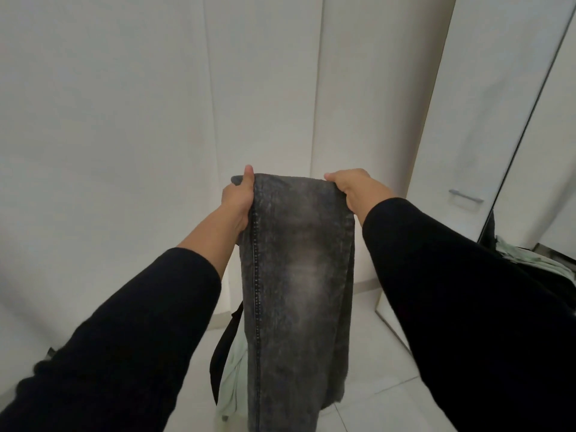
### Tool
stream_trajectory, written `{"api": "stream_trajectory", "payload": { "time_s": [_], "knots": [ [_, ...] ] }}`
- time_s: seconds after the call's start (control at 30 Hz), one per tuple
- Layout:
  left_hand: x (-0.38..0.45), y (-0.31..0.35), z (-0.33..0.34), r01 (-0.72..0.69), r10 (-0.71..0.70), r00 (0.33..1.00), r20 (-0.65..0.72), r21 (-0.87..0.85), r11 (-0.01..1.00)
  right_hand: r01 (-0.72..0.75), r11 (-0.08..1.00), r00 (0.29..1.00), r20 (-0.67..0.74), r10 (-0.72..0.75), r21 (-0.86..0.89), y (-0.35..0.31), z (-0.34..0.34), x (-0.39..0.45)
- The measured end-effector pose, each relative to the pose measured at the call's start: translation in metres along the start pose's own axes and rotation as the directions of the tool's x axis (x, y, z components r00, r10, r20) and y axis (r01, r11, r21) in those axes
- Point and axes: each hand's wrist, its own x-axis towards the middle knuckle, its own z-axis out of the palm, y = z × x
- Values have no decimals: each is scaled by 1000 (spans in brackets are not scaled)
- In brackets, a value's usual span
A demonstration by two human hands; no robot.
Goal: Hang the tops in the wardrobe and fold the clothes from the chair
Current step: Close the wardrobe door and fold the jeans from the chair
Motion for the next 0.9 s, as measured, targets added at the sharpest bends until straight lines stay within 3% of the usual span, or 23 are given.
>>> {"api": "stream_trajectory", "payload": {
  "time_s": [0.1, 0.2, 0.3, 0.4, 0.53, 0.67, 0.77, 0.9],
  "knots": [
    [10, 7, -10, 92, -85, 987, 134, -42, 995, -50, 977, 996, 87, 33, 207, 1, 4, -2],
    [20, 12, -30, 83, -104, 953, 283, 85, 993, 16, 966, 977, 202, -70, 257, 7, 13, -5],
    [34, 15, -43, -14, -9, 984, 180, 128, 992, 84, 971, 929, 336, -158, 225, 3, 22, -11],
    [45, 13, -51, -81, 75, 995, 64, 106, 991, 90, 982, 905, 399, -150, 166, -2, 36, -10],
    [54, 7, -60, -86, 85, 995, 59, 14, 996, 58, 991, 899, 426, -104, 118, 6, 54, -14],
    [63, 6, -70, -77, 79, 991, 104, -22, 997, 96, 993, 897, 438, -55, -71, 18, 65, -18],
    [69, 7, -76, -122, 98, 978, 182, 129, 984, 87, 996, 916, 395, -67, -33, 25, 71, -19],
    [75, 12, -83, -223, 140, 965, 221, 414, 883, 98, 994, 939, 336, -77, -47, 29, 82, -19]
  ]
}}
